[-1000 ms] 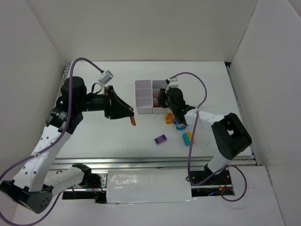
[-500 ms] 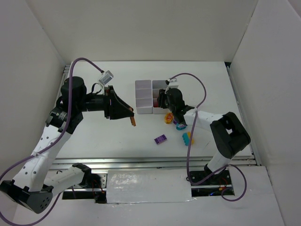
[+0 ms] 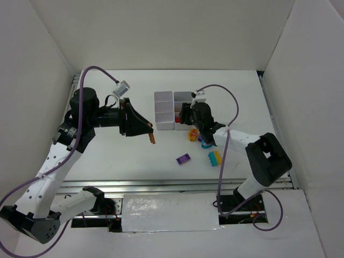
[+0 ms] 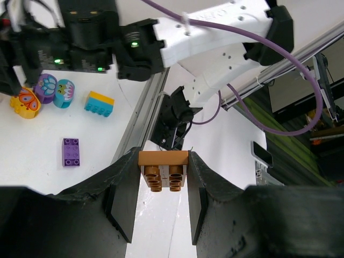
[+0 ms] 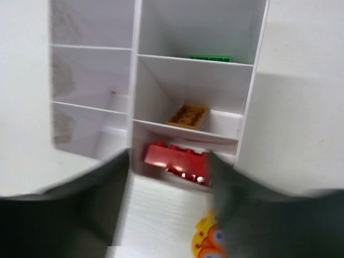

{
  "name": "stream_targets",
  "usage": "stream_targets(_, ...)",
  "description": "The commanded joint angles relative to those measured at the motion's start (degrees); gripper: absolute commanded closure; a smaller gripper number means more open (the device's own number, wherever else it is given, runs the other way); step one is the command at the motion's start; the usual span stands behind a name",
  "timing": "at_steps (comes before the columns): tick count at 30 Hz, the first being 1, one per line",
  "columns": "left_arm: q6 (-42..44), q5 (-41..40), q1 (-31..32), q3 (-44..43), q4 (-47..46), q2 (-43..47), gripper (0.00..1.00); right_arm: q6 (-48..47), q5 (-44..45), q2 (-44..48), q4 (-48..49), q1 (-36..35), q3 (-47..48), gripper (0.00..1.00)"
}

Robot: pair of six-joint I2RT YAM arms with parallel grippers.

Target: Sort the legos into containers by color

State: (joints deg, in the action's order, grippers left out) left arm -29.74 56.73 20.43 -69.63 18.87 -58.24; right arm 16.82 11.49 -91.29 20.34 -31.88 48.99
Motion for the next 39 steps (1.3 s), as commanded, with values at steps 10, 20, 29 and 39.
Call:
stream_targets(10, -5.5, -8.4, -1.6, -5.9, -3.4, -2.0, 1.00, 15.1, -14.8, 26.6, -19.7, -1.6, 5.8, 0.00)
stream_targets(20, -29.3, 6.0, -2.1, -4.7, -33.0, -7.4, 1.00, 14.5, -69.1, 32.6, -10.6, -1.1, 8.1, 0.03)
stream_targets(29, -33.9, 8.8, -1.4, 1.8, -45.9, -7.3, 1.00, 26.6, -65.8, 25.9, -3.3, -4.4, 15.9, 0.01)
stream_targets(39, -26.6, 7.1, -0.8, 0.1, -34.1, -6.2, 1.00, 27.6, -65.6, 19.0, -6.0, -8.6, 23.3, 0.22)
